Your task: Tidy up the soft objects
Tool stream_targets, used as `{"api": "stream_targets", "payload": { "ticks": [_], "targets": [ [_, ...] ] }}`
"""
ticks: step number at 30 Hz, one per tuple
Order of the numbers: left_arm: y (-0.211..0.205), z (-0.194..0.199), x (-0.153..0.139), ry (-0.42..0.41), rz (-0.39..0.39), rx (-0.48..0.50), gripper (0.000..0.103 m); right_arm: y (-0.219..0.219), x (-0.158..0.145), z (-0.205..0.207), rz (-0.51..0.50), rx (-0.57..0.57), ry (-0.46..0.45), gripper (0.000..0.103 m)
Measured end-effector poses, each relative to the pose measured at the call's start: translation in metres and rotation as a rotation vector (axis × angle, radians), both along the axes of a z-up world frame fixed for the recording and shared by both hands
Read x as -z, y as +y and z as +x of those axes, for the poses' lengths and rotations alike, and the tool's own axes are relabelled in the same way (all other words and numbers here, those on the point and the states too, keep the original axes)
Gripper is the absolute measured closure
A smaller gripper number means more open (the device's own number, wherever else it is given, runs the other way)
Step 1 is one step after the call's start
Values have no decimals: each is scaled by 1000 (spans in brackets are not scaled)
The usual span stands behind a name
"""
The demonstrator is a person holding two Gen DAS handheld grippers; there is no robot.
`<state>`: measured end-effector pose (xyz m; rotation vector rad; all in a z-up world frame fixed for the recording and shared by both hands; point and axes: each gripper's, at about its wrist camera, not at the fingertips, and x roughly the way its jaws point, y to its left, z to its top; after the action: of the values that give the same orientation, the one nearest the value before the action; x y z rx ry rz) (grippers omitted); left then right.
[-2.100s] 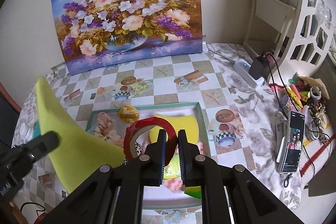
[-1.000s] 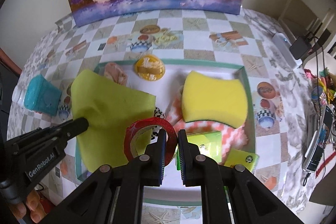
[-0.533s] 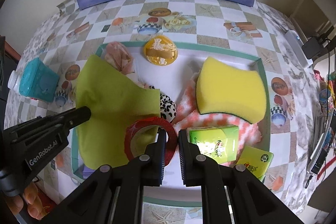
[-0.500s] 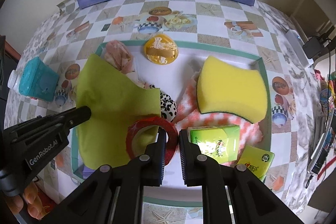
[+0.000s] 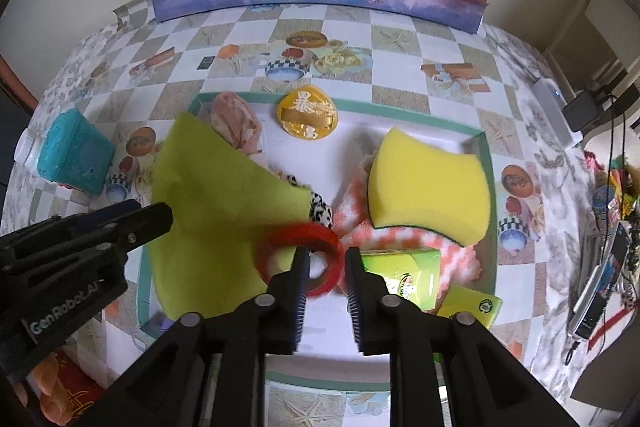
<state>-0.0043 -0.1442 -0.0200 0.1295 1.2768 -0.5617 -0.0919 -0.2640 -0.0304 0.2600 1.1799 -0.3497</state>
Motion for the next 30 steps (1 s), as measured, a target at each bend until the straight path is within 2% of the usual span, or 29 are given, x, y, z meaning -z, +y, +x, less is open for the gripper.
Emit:
{"api": "stream_targets", "payload": {
  "ticks": [2, 5, 7, 9, 10, 14, 16, 19, 21, 25, 26, 30],
  "targets": [
    [1, 0, -4, -12, -2, -3, 68, 1, -4, -1, -10, 0, -10, 79],
    [4, 1, -11, -36, 1, -15, 60, 0, -10, -2, -23, 3, -25, 77],
    [7, 3, -14, -51, 8, -31, 52, 0, -13, -3, -30, 7, -33, 67],
    [10, 6, -14, -67, 34, -51, 43, -1, -15, -4, -40, 17, -41, 41],
    [11, 7, -13, -72, 46, -59, 39, -1, -16, -4, -45, 23, -42, 40],
    [16, 12, -6, -84, 99, -88, 38, -5, -13, -3, -45, 37, -32, 36],
    [18, 14, -5, -96, 118, -95, 28, -7, -10, -3, -48, 46, -18, 33],
    [20, 15, -5, -119, 135, -104, 27, -11, -5, -3, -43, 61, -5, 32],
    [20, 15, -5, -129, 141, -106, 27, -13, -4, -5, -37, 70, -5, 22],
    [21, 16, -4, -146, 160, -116, 14, -19, -3, -7, -34, 101, -11, 8],
    [21, 16, -4, -153, 163, -119, 13, -21, -3, -8, -33, 112, -12, 0],
    [24, 18, -5, -179, 172, -135, 9, -26, -2, -10, -33, 147, -12, 0]
  ]
}}
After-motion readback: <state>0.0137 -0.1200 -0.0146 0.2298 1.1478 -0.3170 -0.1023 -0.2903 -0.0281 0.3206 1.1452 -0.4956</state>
